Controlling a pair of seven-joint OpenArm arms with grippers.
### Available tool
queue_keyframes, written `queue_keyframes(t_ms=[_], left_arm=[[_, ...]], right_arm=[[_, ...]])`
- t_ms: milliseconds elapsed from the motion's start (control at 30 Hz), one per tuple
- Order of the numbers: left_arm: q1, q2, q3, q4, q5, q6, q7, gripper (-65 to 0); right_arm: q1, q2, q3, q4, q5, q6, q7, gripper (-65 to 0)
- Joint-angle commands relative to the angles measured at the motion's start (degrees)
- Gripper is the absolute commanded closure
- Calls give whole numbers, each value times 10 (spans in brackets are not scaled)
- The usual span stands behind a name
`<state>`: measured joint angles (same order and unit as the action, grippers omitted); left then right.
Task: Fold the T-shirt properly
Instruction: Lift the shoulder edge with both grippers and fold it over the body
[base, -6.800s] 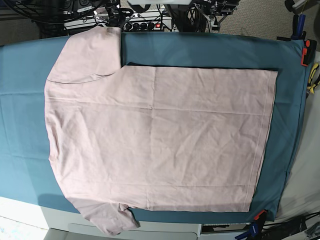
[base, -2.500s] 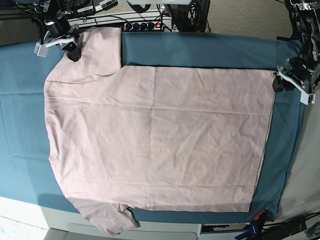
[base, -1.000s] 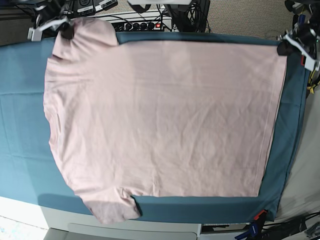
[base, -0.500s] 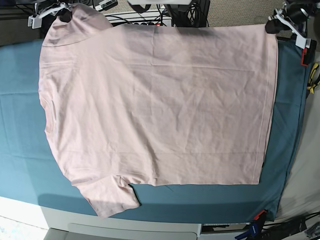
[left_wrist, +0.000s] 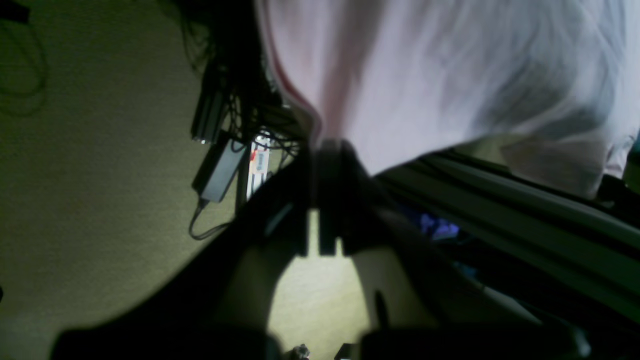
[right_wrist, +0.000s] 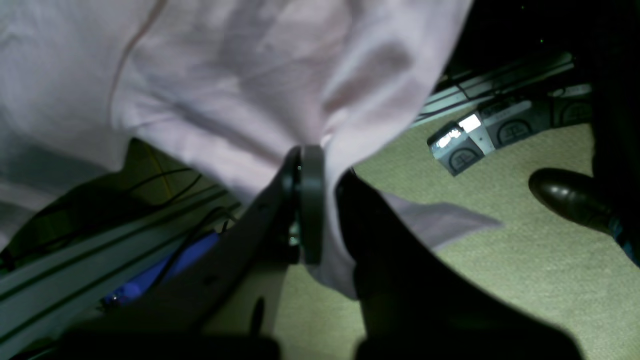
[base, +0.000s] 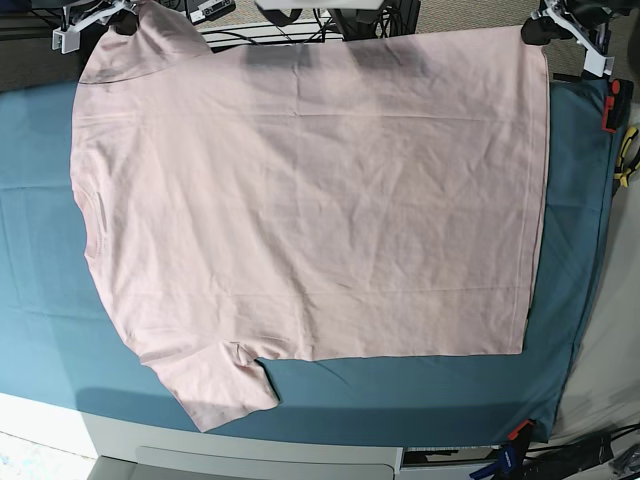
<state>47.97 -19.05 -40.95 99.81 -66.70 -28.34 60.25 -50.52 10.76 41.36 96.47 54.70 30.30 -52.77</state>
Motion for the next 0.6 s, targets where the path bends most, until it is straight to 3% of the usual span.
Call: queue_keyframes(t_ms=[0, 267, 400, 567], left_arm=[[9, -6, -5, 8, -11, -6, 2, 0], [43, -6, -12, 84, 0, -16, 1, 0], [42, -7, -34, 129, 0, -16, -3, 0], [22, -8, -39, 163, 19, -15, -18, 0]], right_arm=[[-11, 5, 8, 7, 4, 3, -4, 0], [-13, 2, 88, 7, 68, 5, -44, 0], [-13, 4, 131, 7, 110, 34, -44, 0], [-2, 3, 128, 7, 175, 75, -66, 0]])
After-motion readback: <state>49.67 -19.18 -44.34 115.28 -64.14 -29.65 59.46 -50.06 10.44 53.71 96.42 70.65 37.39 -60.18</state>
